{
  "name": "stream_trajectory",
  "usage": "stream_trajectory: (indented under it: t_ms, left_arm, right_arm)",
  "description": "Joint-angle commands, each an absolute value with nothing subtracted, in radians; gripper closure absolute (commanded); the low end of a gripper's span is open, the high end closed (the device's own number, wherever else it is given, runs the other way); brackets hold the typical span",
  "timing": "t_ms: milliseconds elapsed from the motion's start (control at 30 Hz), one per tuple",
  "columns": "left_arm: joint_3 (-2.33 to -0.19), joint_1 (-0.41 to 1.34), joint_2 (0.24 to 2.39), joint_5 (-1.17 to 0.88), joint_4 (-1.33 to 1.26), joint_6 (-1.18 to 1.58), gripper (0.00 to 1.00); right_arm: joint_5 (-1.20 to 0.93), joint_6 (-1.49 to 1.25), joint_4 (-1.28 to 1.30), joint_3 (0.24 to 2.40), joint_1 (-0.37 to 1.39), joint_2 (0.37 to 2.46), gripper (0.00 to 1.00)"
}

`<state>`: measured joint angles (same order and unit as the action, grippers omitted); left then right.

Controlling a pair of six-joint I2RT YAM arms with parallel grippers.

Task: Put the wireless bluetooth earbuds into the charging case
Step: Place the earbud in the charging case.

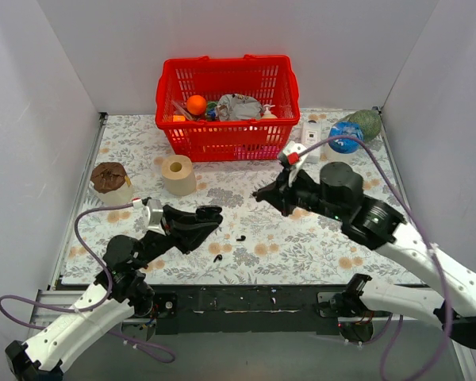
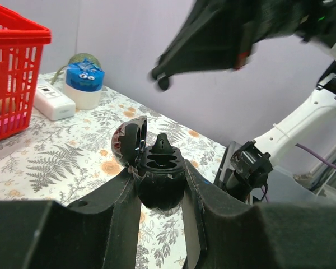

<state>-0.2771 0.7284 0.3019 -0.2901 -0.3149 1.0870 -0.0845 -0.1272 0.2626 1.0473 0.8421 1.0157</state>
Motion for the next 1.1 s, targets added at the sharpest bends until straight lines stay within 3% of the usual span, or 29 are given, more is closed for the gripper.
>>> stream_trajectory:
  t_ms: [0, 167, 267, 633, 1067]
  left_arm:
    - [-0.345, 0.729, 0.394, -0.446, -0.414, 1.042, 1.00]
    - [-0.409, 0.729, 0.567, -0.759, -0.486, 1.074, 1.00]
    - [-0.436, 0.729, 0.655, -0.840, -0.549, 1.106, 1.00]
    - [-0.541, 0.730, 0.813, -1.003, -0.499, 1.100, 1.00]
    - [-0.525, 0.730, 0.816, -1.022, -0.479, 1.097, 1.00]
  right_arm:
    - [-0.031, -0.005, 0.483, 1.190, 1.018, 0.913, 0.99]
    - [-0.043, -0.003, 0.566, 1.287, 1.156, 0.887, 0.99]
    - [-0.025, -0.005, 0.587, 1.319, 1.215, 0.908, 0.99]
    - [0.055, 0.034, 0.598, 1.356, 1.315, 1.003, 0.99]
    - [0.015, 0.021, 0.528, 1.356, 1.316, 1.040, 0.99]
